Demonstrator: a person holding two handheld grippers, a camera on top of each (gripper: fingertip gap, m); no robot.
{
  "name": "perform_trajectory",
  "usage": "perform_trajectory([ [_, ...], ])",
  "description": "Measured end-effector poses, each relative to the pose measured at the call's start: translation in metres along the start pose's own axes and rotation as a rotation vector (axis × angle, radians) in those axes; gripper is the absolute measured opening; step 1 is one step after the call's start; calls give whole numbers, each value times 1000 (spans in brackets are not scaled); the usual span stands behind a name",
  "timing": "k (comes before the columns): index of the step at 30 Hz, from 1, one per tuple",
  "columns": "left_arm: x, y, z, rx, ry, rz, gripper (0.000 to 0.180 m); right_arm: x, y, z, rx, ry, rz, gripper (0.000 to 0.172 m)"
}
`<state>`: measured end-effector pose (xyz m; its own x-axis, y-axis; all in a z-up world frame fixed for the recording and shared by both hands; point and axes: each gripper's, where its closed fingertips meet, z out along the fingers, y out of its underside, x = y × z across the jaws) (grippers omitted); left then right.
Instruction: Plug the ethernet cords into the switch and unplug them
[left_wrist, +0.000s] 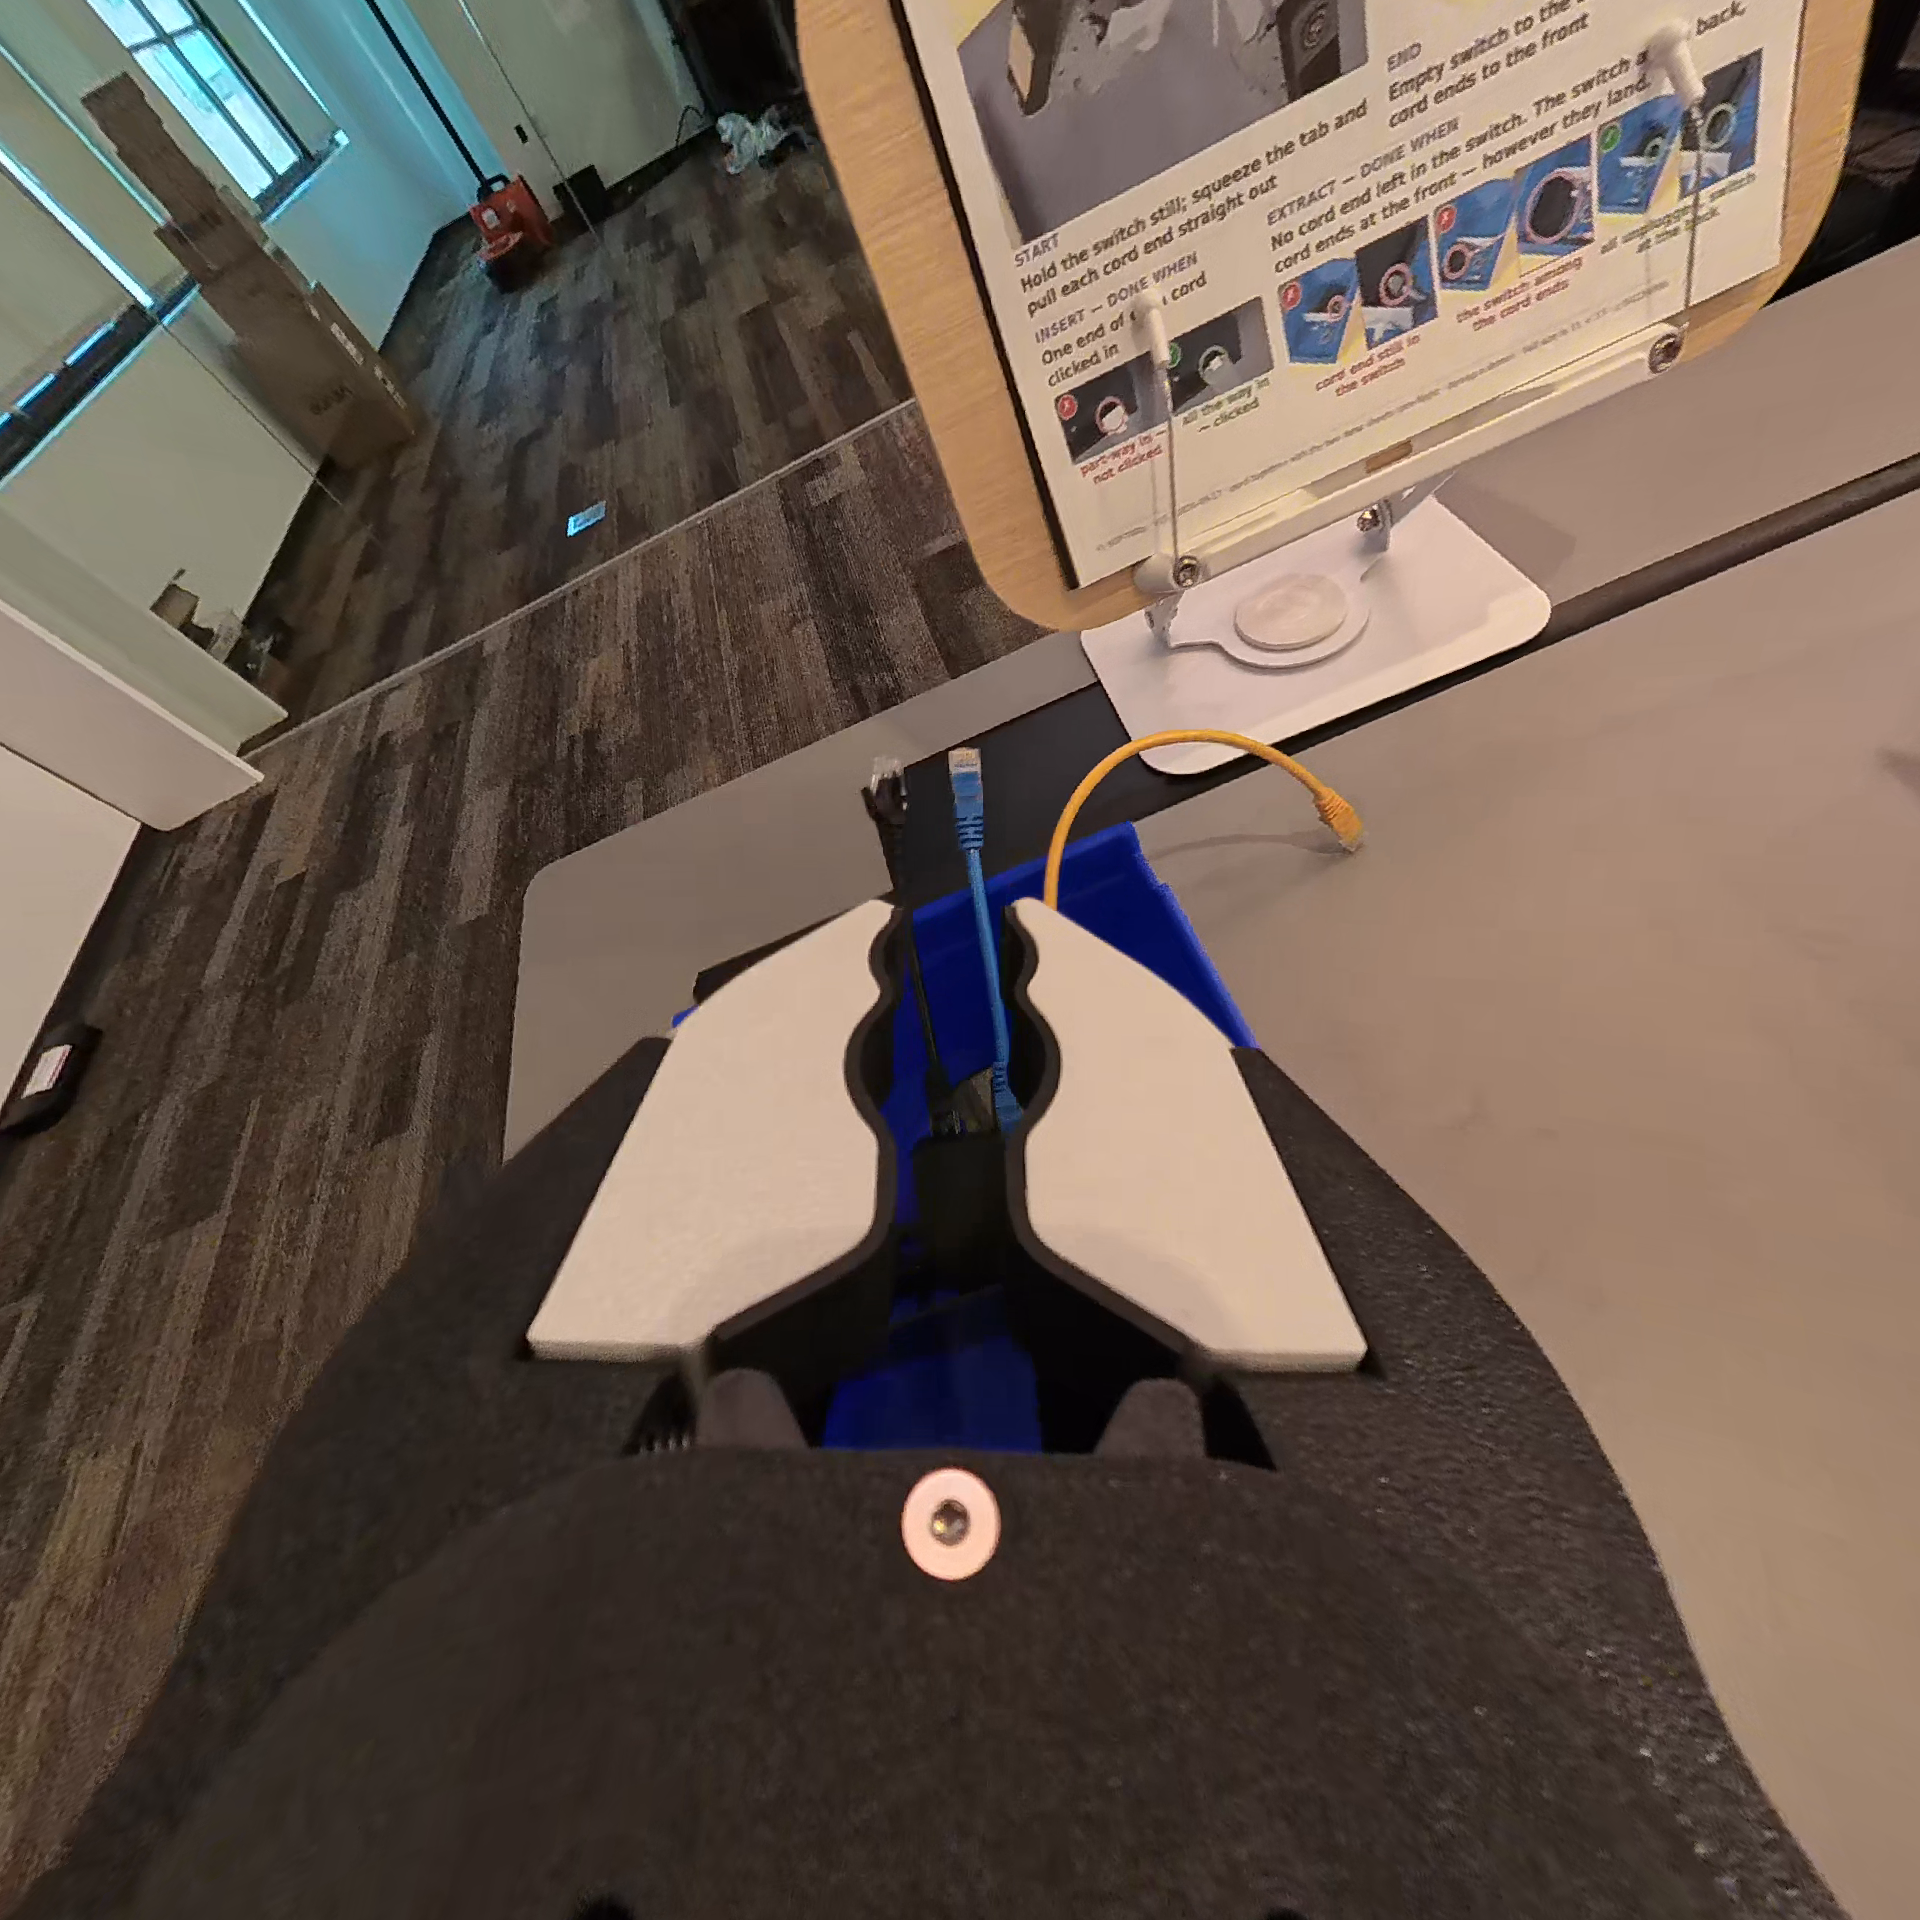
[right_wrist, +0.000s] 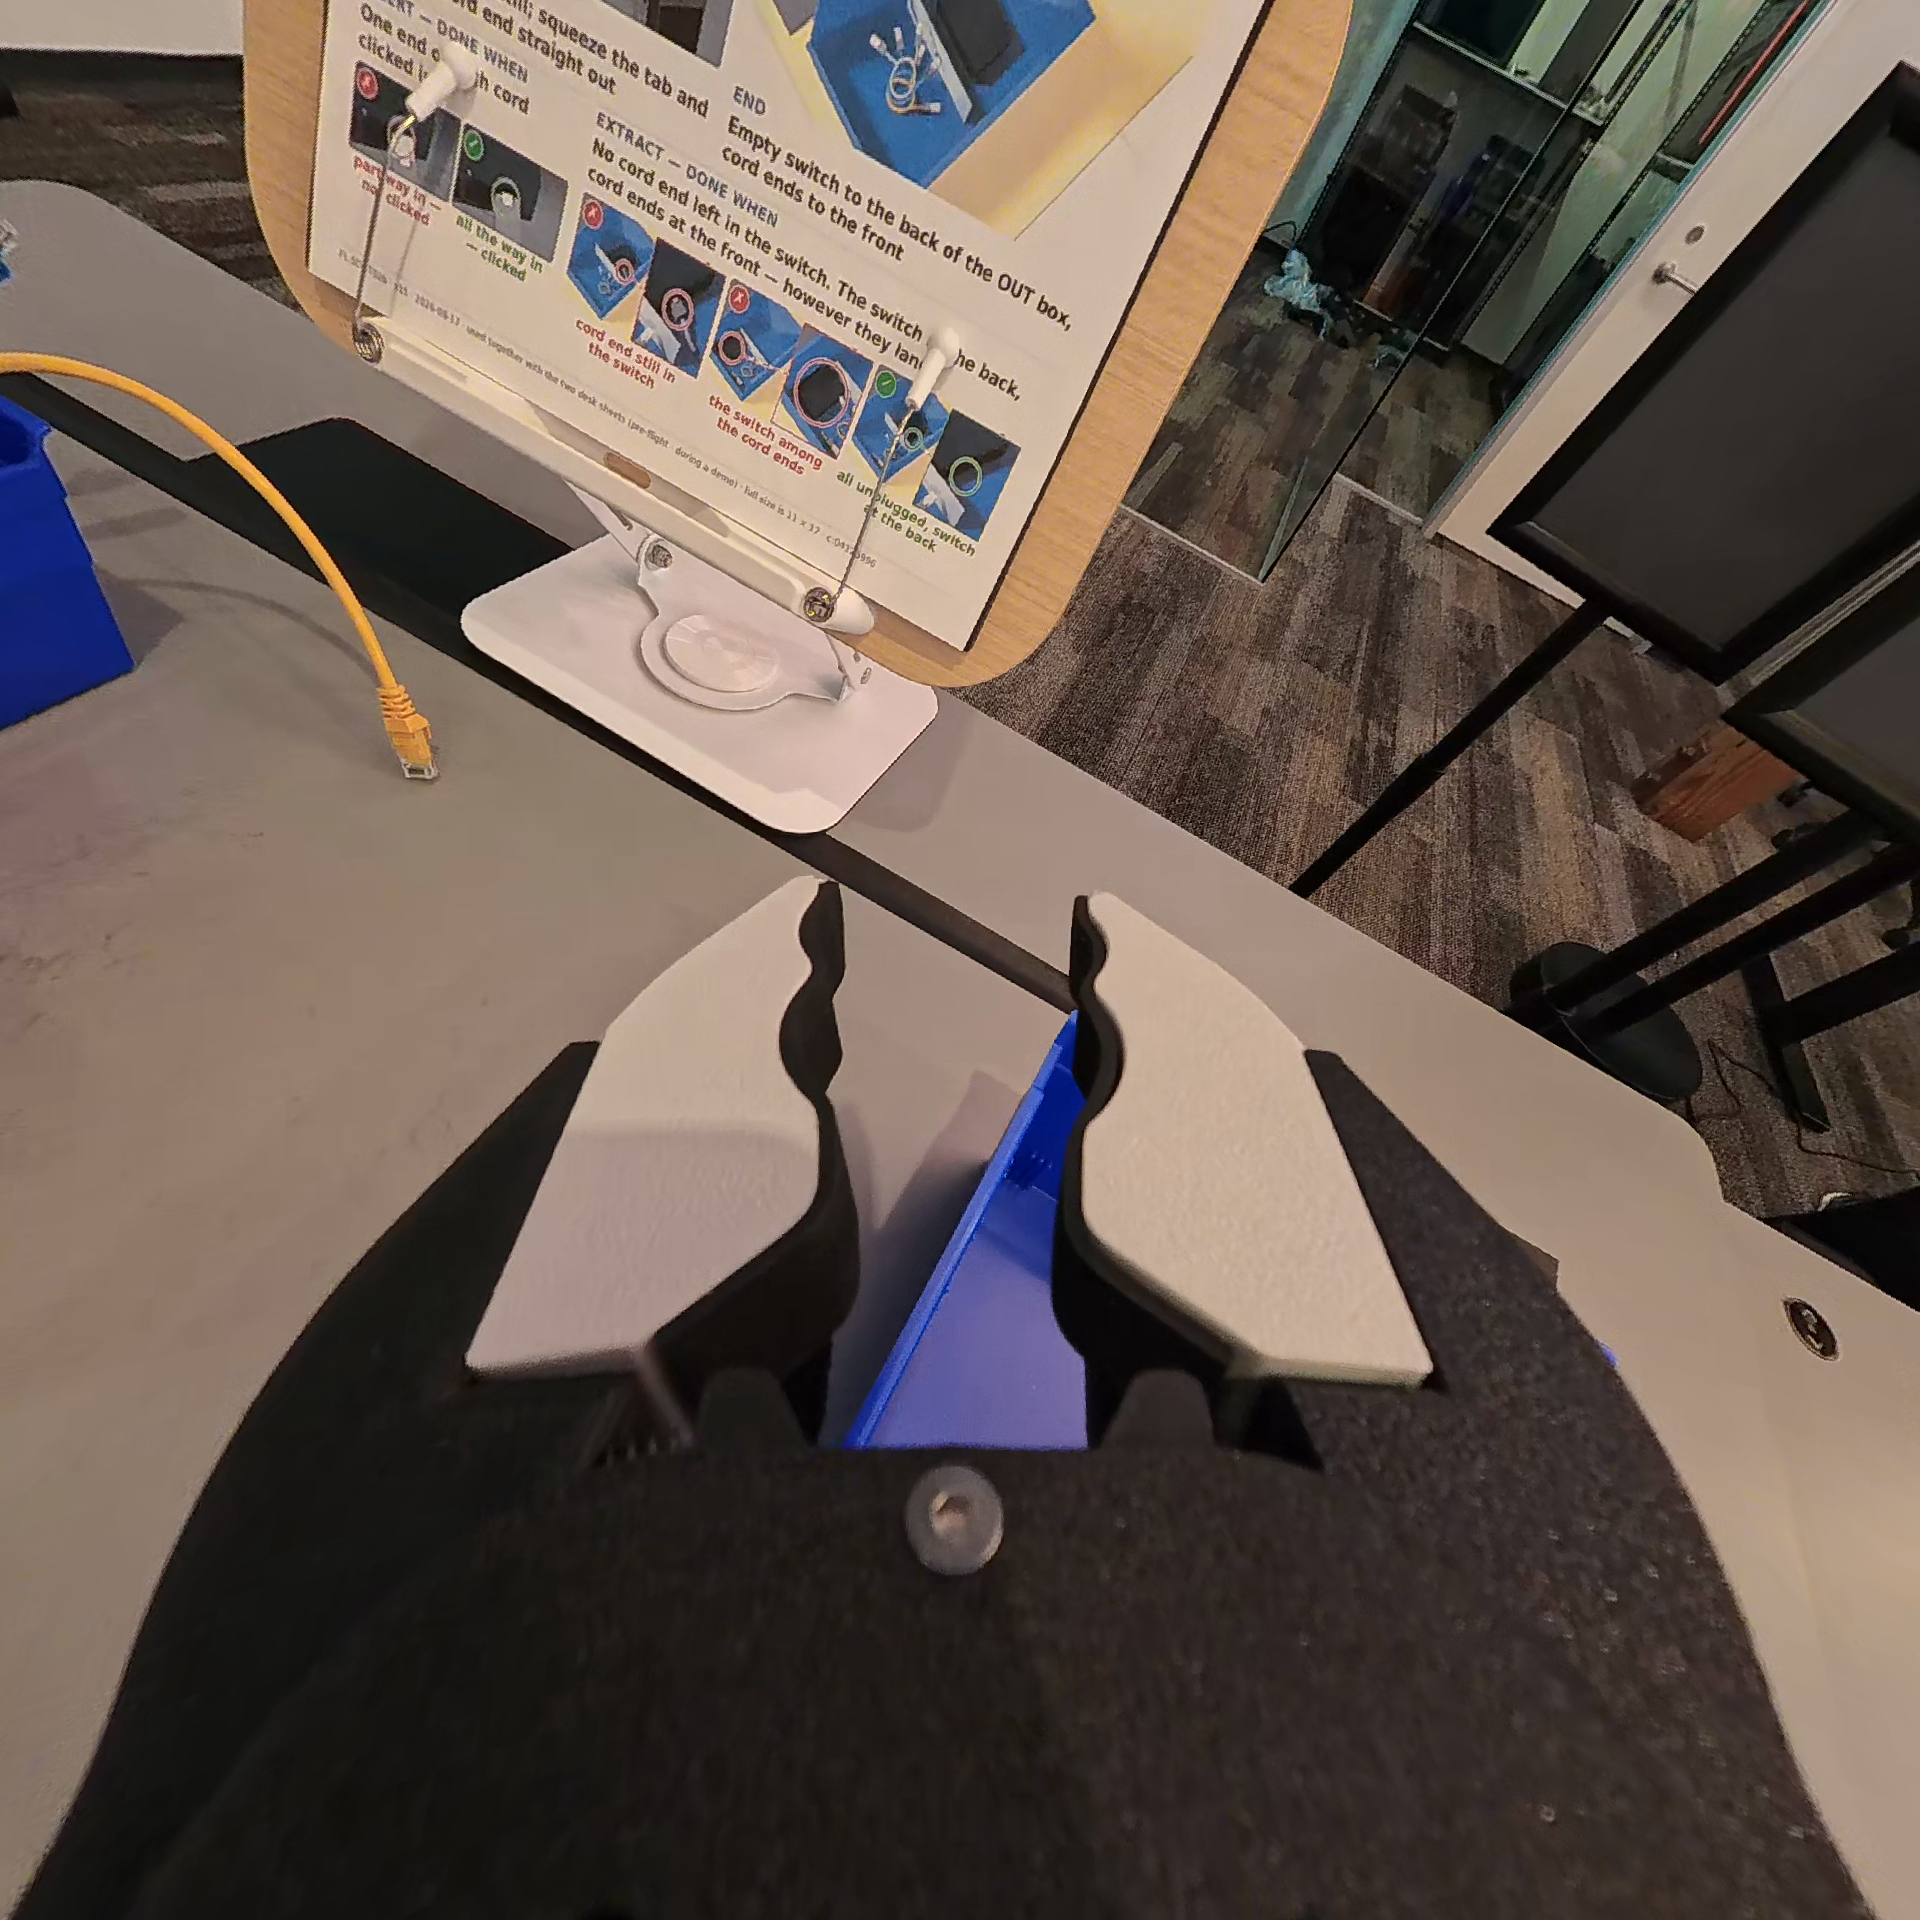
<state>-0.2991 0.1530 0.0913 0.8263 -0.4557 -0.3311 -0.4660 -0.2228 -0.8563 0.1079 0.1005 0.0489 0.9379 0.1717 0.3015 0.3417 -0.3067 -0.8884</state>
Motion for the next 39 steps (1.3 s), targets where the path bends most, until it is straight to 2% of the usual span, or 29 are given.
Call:
perform_trajectory([
  [9,-11,6,-4,-10,-13,-32,17,1,0,-2,3,-1,5,41],
  [33,-9,18,-2,-66,14,-33,17,-2,2,-2,-8,-13,8,42],
  [36,-5,21,0,-72,67,-53,15,-4,2,-3,-12,-26,9,43],
  [39,8,31,10,-80,229,-128,14,0,1,-8,-11,-24,18,44],
])
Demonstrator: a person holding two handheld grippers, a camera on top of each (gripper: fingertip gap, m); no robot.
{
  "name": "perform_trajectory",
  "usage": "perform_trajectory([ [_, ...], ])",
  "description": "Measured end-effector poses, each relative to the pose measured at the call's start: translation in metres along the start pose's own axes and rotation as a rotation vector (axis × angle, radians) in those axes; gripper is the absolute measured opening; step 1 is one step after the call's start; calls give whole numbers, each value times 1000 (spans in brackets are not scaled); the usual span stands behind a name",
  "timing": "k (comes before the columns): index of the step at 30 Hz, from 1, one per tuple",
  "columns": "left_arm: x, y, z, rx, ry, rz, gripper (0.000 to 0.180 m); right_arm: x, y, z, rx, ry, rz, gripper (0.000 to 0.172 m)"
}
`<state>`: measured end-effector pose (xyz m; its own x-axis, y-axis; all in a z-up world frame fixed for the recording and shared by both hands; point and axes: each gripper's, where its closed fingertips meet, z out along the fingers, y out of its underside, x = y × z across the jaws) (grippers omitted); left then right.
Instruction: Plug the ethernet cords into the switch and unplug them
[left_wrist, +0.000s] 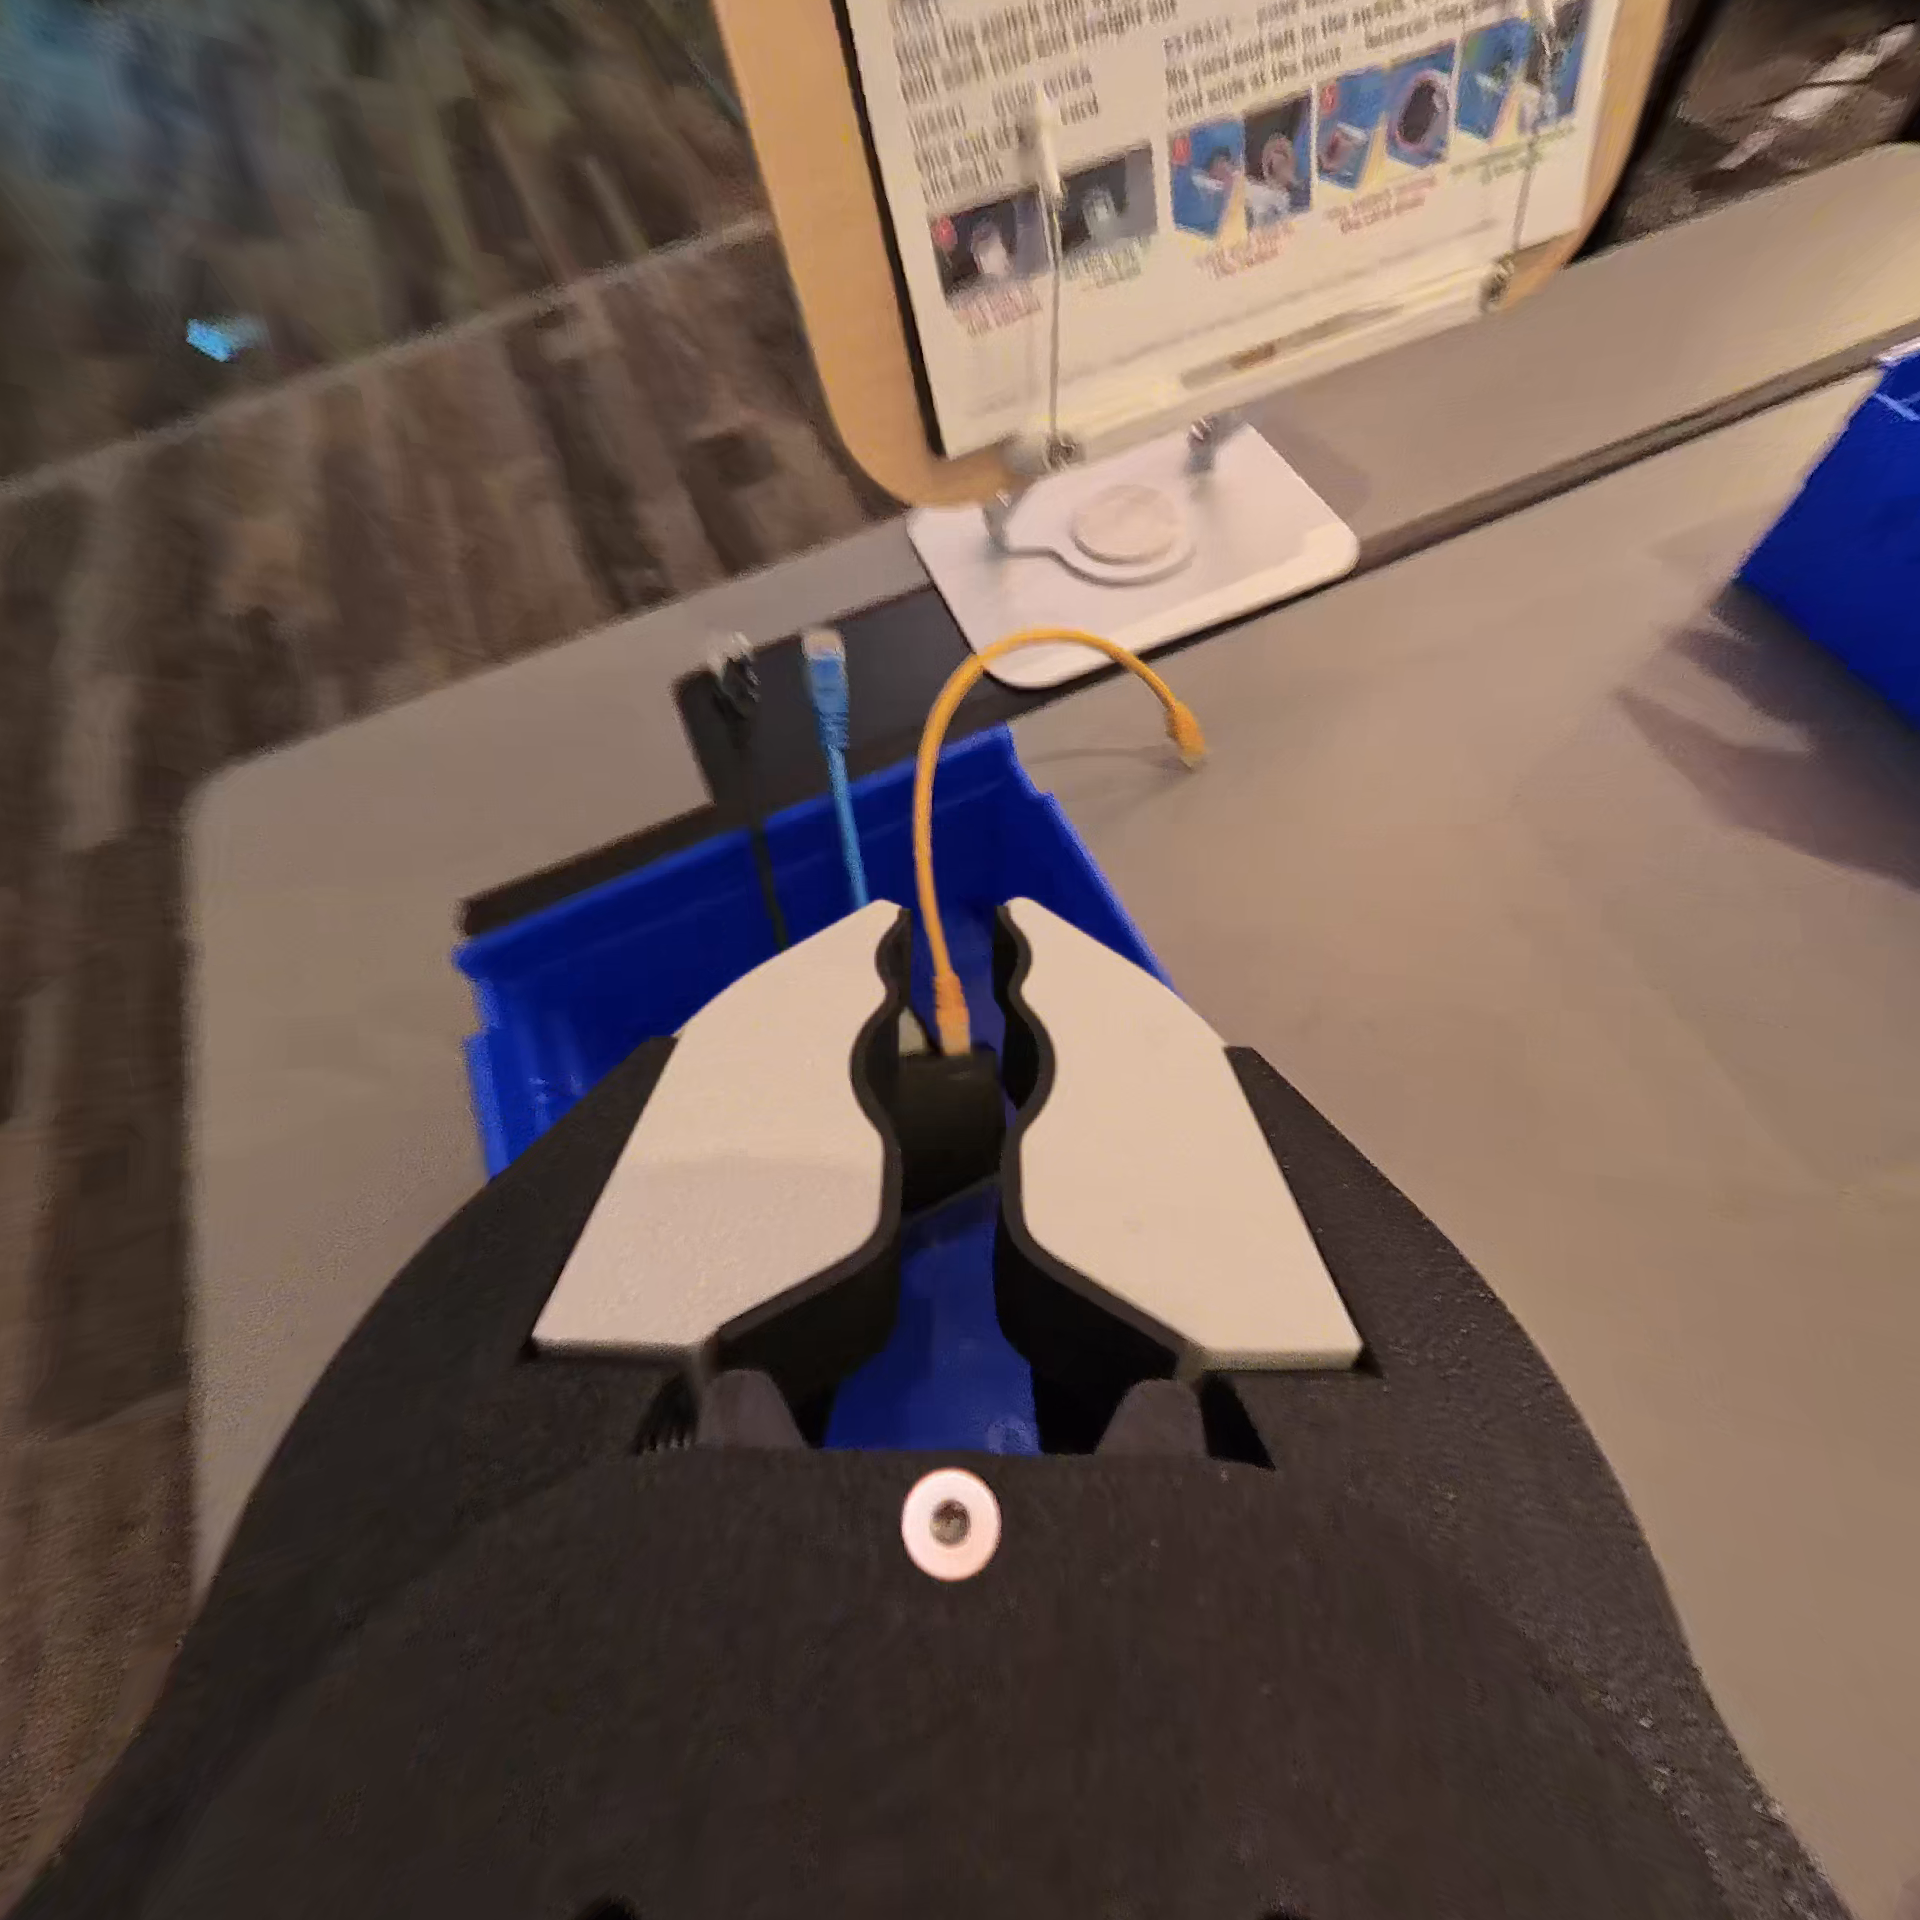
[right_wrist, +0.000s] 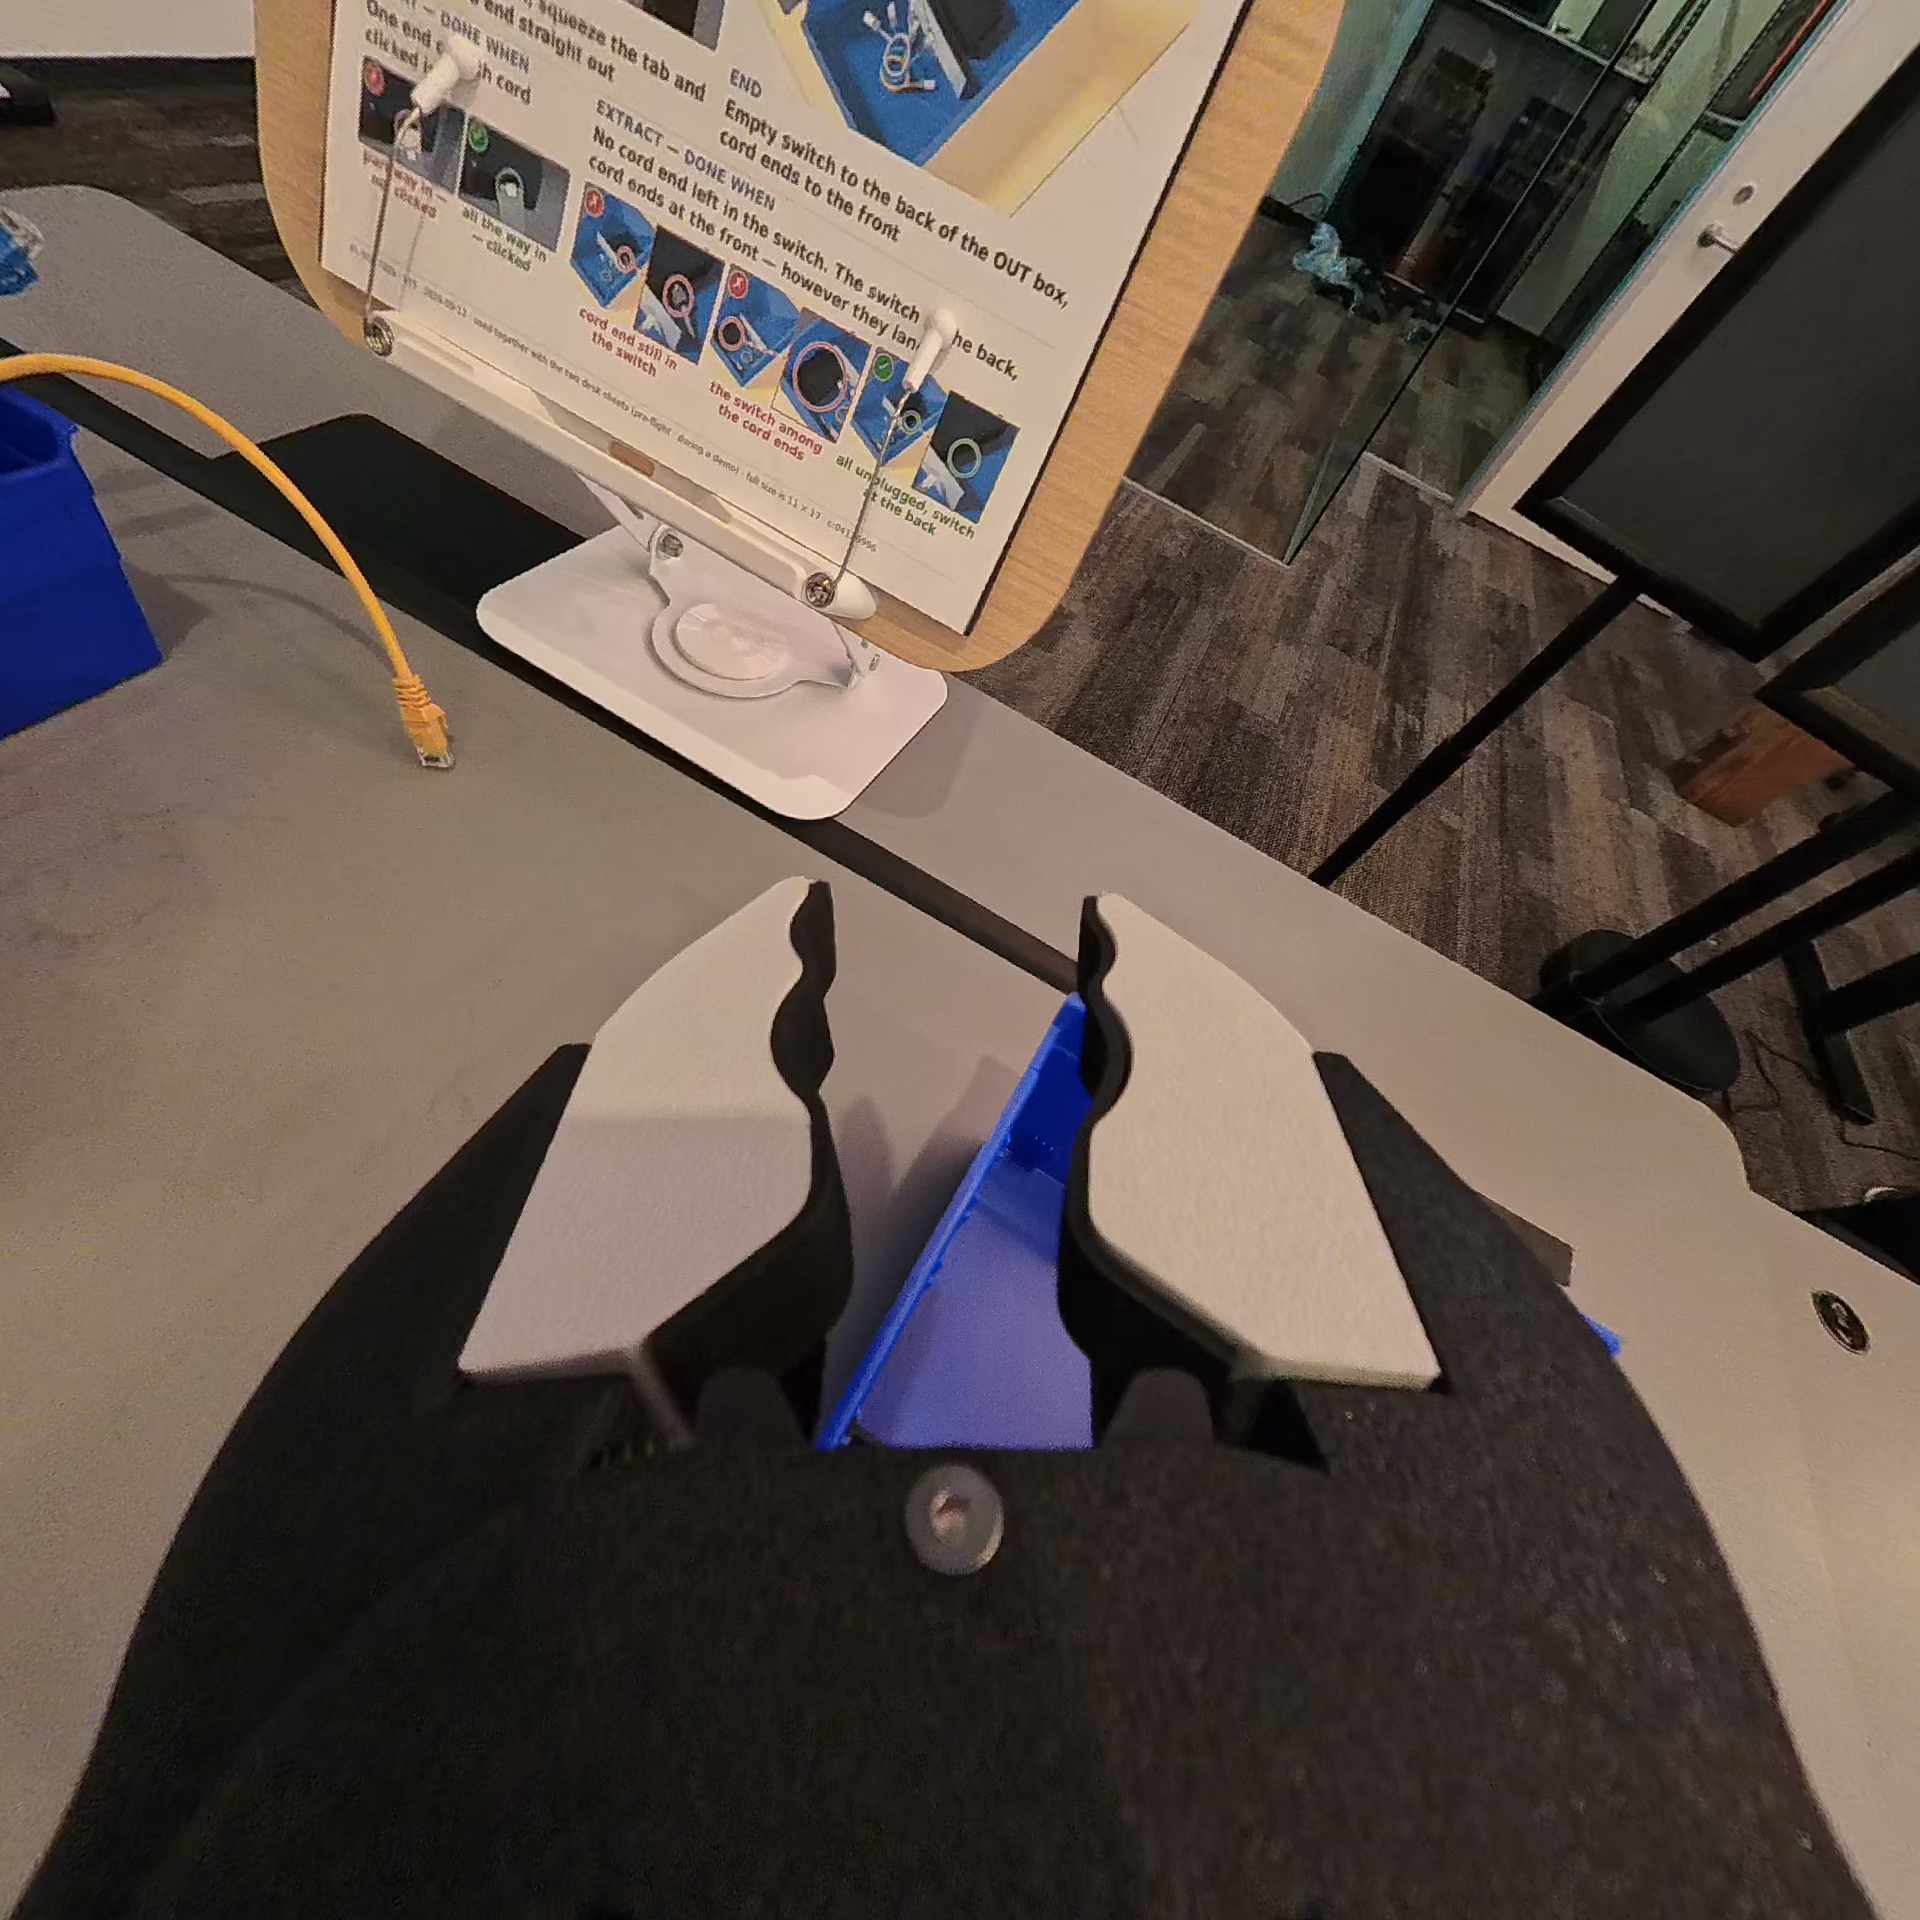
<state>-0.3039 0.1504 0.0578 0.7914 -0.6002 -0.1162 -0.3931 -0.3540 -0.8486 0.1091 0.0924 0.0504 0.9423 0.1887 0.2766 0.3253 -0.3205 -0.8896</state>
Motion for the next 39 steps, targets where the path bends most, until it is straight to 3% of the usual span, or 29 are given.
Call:
perform_trajectory([
  [5,-3,36,25,-197,371,-206,15,5,-5,-6,33,-21,45,44],
  [8,-13,52,30,-315,491,-305,14,8,-5,-5,33,-24,50,44],
  [11,-35,77,40,-426,431,-195,23,11,-6,-6,37,-21,52,44],
  [14,-54,85,50,-446,370,-36,36,14,-6,-6,40,-16,58,44],
  [17,-52,83,56,-418,408,79,42,16,-3,-6,32,-11,63,44],
  [21,-47,95,64,-493,452,200,50,17,-2,-7,31,-11,66,44],
  [26,-50,114,74,-639,468,214,62,16,-4,-8,37,-9,54,44],
  [33,-59,129,91,-723,417,291,65,17,-6,-10,46,-12,51,44],
  [39,-58,145,98,-822,483,236,67,17,-6,-9,44,-13,45,44],
])
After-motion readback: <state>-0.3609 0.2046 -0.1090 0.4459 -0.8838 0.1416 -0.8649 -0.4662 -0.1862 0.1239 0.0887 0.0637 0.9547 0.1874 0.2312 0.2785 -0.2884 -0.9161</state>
